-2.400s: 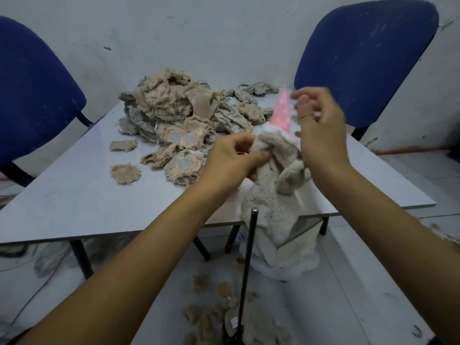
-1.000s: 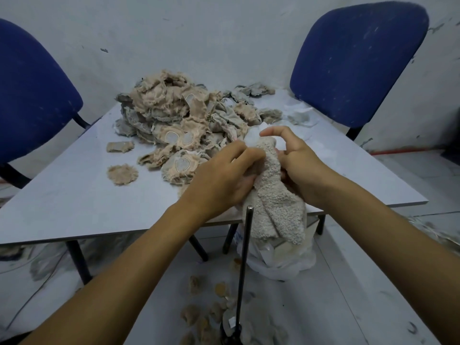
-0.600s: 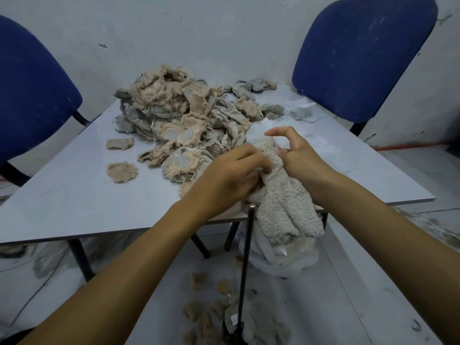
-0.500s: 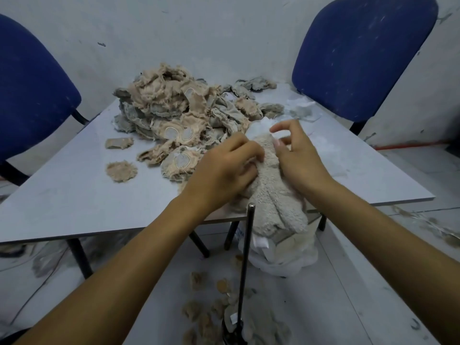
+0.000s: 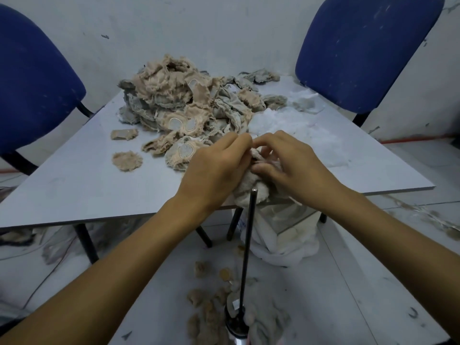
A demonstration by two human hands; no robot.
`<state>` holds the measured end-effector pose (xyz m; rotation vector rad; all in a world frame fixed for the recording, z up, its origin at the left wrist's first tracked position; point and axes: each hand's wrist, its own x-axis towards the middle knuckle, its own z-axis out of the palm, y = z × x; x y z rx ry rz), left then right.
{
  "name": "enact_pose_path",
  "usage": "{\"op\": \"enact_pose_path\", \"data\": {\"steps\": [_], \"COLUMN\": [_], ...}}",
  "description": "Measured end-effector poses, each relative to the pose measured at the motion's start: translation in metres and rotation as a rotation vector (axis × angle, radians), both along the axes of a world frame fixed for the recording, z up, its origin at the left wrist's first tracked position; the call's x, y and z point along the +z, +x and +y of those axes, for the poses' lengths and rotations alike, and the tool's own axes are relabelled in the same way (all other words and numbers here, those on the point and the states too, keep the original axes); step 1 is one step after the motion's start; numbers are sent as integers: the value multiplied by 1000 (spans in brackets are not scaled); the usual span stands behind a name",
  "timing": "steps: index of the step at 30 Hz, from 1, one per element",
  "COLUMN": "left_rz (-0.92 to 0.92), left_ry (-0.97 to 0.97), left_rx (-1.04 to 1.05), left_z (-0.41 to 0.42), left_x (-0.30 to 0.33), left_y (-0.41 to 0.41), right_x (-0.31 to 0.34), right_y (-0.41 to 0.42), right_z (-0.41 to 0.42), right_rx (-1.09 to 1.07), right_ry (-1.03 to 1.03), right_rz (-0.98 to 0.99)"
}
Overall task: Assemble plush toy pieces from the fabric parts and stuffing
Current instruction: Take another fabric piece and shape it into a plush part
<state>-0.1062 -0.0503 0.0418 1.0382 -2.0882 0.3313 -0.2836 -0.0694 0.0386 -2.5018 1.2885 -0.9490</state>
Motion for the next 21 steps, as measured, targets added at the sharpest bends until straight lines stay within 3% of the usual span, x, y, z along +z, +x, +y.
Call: {"op": "enact_pose_path", "data": {"steps": [6,11,16,21], "left_rz": [-20,-94,-196,-225], "left_ry": [-180,-322,-256,-247], "left_rx": [-9,-169,-213,-385], "left_z": [21,32,47,56], "left_x": [-6,-14,-23,-10], "left_y": [5,23,26,25], "right_x": [-8,-6,-15,-17], "right_y": [4,2,-6,-9], "right_z": [27,47,57,65], "right_rx": [-48,77,205,288], "right_ry": [-432,-693,-674,-656], "right_rz": [-102,-101,-49,-31]}}
